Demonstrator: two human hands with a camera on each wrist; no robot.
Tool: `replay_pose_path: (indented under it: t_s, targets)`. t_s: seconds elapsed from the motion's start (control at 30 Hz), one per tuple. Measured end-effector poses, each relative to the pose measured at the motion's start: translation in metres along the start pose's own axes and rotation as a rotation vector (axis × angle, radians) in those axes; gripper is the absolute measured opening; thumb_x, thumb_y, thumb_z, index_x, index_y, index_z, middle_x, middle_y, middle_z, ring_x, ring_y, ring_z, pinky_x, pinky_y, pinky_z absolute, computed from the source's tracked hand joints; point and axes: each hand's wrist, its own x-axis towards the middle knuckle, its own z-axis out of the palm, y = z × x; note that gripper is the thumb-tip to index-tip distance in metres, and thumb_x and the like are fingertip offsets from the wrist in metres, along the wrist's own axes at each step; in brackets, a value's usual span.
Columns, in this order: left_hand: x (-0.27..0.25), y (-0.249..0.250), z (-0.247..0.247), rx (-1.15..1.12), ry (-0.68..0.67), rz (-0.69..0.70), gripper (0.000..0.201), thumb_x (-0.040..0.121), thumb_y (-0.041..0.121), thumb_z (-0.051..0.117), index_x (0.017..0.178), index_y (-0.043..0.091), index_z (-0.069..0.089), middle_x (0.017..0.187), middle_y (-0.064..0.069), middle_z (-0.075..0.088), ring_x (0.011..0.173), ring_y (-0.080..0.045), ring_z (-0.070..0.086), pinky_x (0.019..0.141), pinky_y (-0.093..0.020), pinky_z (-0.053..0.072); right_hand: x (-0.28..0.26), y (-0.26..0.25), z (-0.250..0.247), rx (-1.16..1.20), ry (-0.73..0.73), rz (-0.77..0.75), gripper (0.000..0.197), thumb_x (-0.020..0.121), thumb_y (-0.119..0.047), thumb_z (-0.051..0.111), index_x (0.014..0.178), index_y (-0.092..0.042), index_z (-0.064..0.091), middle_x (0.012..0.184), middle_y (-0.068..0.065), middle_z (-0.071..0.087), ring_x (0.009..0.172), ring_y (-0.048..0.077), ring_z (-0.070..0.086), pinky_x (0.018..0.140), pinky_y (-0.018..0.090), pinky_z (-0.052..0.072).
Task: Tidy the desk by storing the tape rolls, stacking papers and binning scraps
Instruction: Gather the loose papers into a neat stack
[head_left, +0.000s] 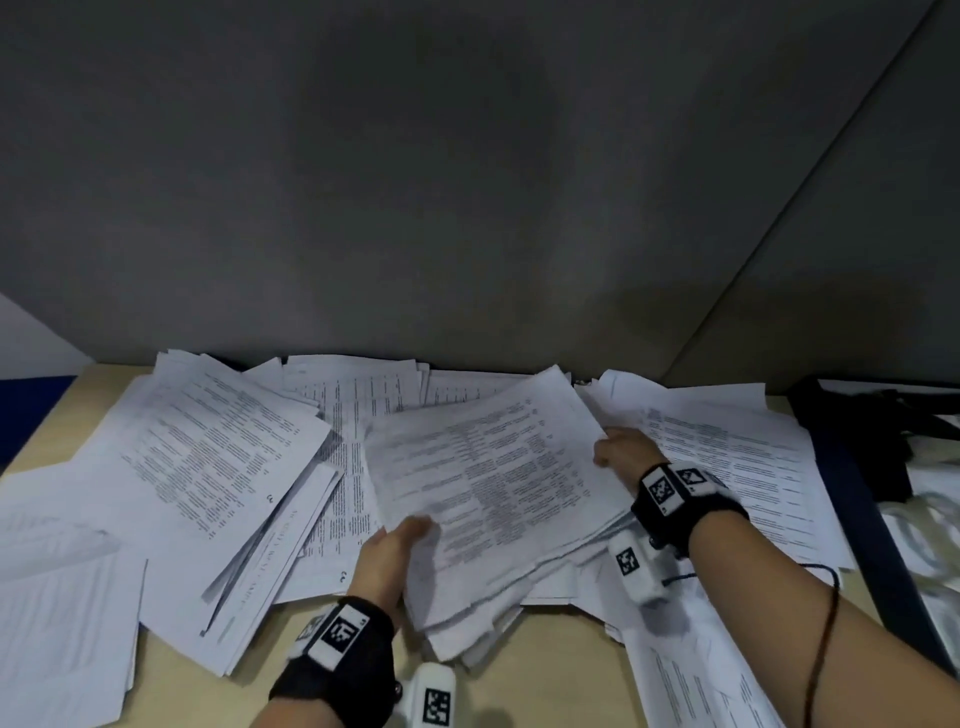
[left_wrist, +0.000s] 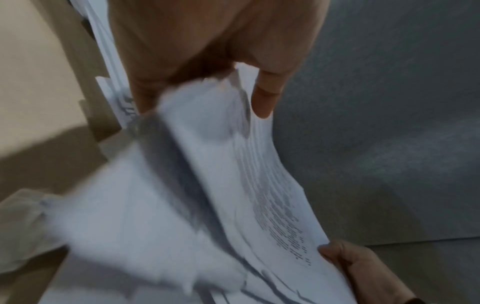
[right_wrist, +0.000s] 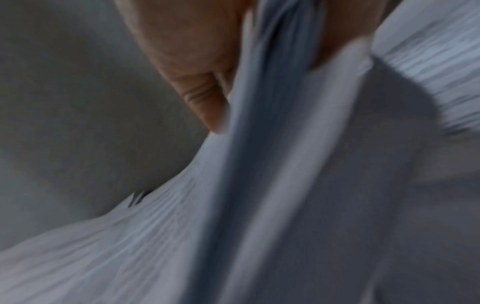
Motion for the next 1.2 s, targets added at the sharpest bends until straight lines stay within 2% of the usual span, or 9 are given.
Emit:
replay_pose_path:
  t_s: [0.13, 0.3, 0.47, 0.57, 0.67, 0.73, 0.87, 1.07, 1.2]
  targets:
    - [-0.001, 0.004, -0.002, 0.111, 0.076, 0.036, 0.054, 0.072, 0.034, 0.074, 0.114, 0.001, 0.062, 0.103, -0.013, 0.069, 0.091, -0.03, 0.064, 0.089, -0.041, 0.05, -0.004, 0.01, 0.003, 0.057, -0.114, 0.031, 0.028, 0.074, -0.004, 0.058, 0.101, 0.0, 0.062, 0.095, 0.015, 0.059, 0.083, 0.027, 0.055, 0.069, 0.028, 0.04]
    - [-0.013, 0.014, -0.008, 0.205, 0.098, 0.224, 0.022, 0.081, -0.005, 0.064, 0.1, 0.006, 0.064, 0.085, -0.007, 0.07, 0.076, -0.022, 0.066, 0.065, -0.028, 0.051, 0.003, 0.01, -0.003, -0.013, -0.024, -0.068, 0.035, 0.062, -0.007, 0.058, 0.097, -0.012, 0.054, 0.095, 0.006, 0.058, 0.088, 0.026, 0.054, 0.065, 0.027, 0.041]
    - [-0.039, 0.046, -0.011, 0.188, -0.076, 0.542, 0.082, 0.081, -0.014, 0.058, 0.138, 0.039, 0.033, 0.114, 0.015, 0.063, 0.1, -0.004, 0.065, 0.084, -0.023, 0.054, -0.006, 0.002, -0.002, 0.406, -0.064, -0.107, 0.067, 0.077, 0.013, 0.064, 0.129, -0.02, 0.038, 0.105, 0.007, 0.062, 0.087, 0.019, 0.061, 0.054, 0.024, 0.054]
    - [-0.047, 0.064, -0.012, 0.107, -0.176, 0.553, 0.103, 0.083, -0.017, 0.055, 0.141, 0.052, 0.005, 0.108, 0.034, 0.054, 0.086, 0.008, 0.066, 0.075, -0.016, 0.053, 0.001, -0.002, -0.005, 0.483, -0.106, -0.079, 0.065, 0.072, 0.01, 0.072, 0.13, -0.008, 0.051, 0.119, 0.014, 0.063, 0.104, 0.032, 0.062, 0.079, 0.042, 0.056]
    - [-0.051, 0.078, -0.019, 0.123, -0.23, 0.518, 0.071, 0.081, -0.019, 0.055, 0.138, 0.022, 0.042, 0.108, 0.009, 0.069, 0.092, -0.016, 0.068, 0.07, -0.021, 0.057, -0.002, -0.008, -0.01, 0.522, -0.16, -0.056, 0.039, 0.074, 0.005, 0.071, 0.111, -0.005, 0.065, 0.114, 0.014, 0.068, 0.104, 0.033, 0.063, 0.092, 0.05, 0.049]
    - [-0.051, 0.085, -0.025, 0.129, -0.188, 0.493, 0.037, 0.074, -0.019, 0.061, 0.102, 0.005, 0.064, 0.083, -0.004, 0.074, 0.083, -0.031, 0.066, 0.062, -0.024, 0.057, -0.004, -0.011, -0.013, 0.596, -0.18, -0.074, 0.033, 0.077, 0.001, 0.069, 0.107, -0.011, 0.067, 0.111, 0.012, 0.07, 0.102, 0.034, 0.064, 0.087, 0.048, 0.051]
    - [-0.053, 0.093, -0.032, 0.054, -0.131, 0.464, 0.01, 0.059, -0.003, 0.07, 0.063, 0.007, 0.07, 0.06, -0.009, 0.066, 0.057, -0.024, 0.059, 0.055, -0.033, 0.052, -0.004, -0.015, -0.02, 0.604, -0.088, -0.083, 0.022, 0.077, 0.006, 0.063, 0.083, -0.015, 0.065, 0.097, 0.005, 0.068, 0.107, 0.03, 0.056, 0.084, 0.039, 0.04]
    - [-0.065, 0.113, -0.034, 0.016, -0.153, 0.563, 0.015, 0.064, 0.01, 0.072, 0.078, 0.009, 0.072, 0.073, -0.01, 0.073, 0.06, -0.023, 0.067, 0.062, -0.031, 0.052, -0.02, -0.025, -0.018, 0.804, -0.077, -0.181, 0.06, 0.066, 0.008, 0.069, 0.123, 0.003, 0.05, 0.112, 0.024, 0.065, 0.103, 0.04, 0.064, 0.083, 0.047, 0.054]
    - [-0.07, 0.124, -0.042, -0.036, -0.113, 0.61, 0.014, 0.085, 0.005, 0.061, 0.095, 0.013, 0.068, 0.086, -0.006, 0.075, 0.074, -0.024, 0.07, 0.07, -0.039, 0.055, -0.046, -0.058, -0.022, 0.792, 0.016, -0.401, 0.039, 0.082, 0.013, 0.059, 0.116, -0.005, 0.058, 0.11, 0.013, 0.068, 0.099, 0.031, 0.066, 0.083, 0.041, 0.054]
